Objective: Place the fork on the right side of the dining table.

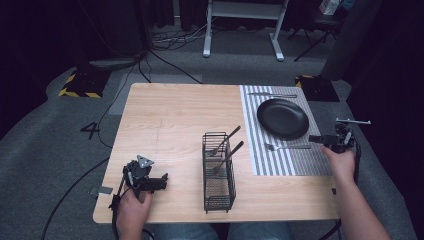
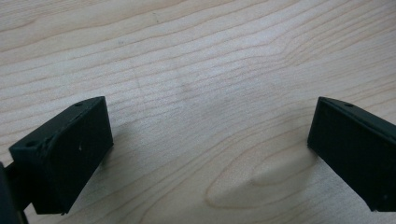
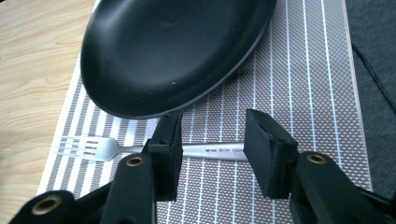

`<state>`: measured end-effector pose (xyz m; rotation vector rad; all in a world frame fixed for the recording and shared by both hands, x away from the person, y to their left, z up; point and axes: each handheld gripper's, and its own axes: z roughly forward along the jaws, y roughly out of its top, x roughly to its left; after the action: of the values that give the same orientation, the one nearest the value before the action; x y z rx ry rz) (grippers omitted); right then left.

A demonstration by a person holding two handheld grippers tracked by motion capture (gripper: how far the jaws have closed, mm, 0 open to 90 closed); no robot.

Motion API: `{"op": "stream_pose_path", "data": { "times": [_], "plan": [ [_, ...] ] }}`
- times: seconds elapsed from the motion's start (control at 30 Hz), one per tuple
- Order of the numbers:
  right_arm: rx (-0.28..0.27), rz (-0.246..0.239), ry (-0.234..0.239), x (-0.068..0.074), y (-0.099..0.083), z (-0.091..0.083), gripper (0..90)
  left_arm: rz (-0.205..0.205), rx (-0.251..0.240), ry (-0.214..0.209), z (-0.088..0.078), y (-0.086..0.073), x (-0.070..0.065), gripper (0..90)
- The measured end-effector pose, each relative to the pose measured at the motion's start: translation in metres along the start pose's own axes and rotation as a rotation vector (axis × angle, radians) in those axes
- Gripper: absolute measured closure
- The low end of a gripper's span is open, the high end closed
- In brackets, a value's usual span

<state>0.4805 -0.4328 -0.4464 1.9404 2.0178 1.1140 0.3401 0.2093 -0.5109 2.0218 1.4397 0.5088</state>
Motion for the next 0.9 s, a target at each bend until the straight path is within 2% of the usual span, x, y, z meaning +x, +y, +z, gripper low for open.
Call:
{"op": "stream_pose_path", "data": {
  "times": [0.2, 0.23, 0.37, 0.47, 0.57, 0.73, 0.83, 0.9],
  "plan": [
    [-0.046, -0.08, 0.014, 0.017, 0.001, -0.016, 53.0, 0.0, 0.0, 0.0, 0.0, 0.0, 0.0, 0.1],
    [-0.046, -0.08, 0.014, 0.017, 0.001, -0.016, 53.0, 0.0, 0.0, 0.0, 0.0, 0.0, 0.0, 0.1],
    [-0.063, -0.146, 0.022, 0.031, 0.002, -0.029, 50.8, 0.0, 0.0, 0.0, 0.0, 0.0, 0.0, 0.1],
    [-0.072, -0.169, 0.028, 0.037, 0.003, -0.033, 49.9, 0.0, 0.0, 0.0, 0.0, 0.0, 0.0, 0.1],
    [-0.081, -0.218, 0.048, 0.051, 0.005, -0.041, 47.8, -0.001, 0.0, 0.0, 0.0, 0.0, 0.0, 0.1],
    [-0.071, -0.27, 0.071, 0.066, 0.005, -0.044, 44.9, 0.0, 0.0, 0.0, 0.0, 0.0, 0.0, 0.1],
    [-0.038, -0.313, 0.102, 0.08, 0.003, -0.047, 44.1, 0.0, 0.0, 0.0, 0.0, 0.0, 0.0, 0.1],
    [-0.036, -0.317, 0.114, 0.083, 0.003, -0.047, 43.3, 0.0, 0.0, 0.0, 0.0, 0.0, 0.0, 0.1]
  ]
}}
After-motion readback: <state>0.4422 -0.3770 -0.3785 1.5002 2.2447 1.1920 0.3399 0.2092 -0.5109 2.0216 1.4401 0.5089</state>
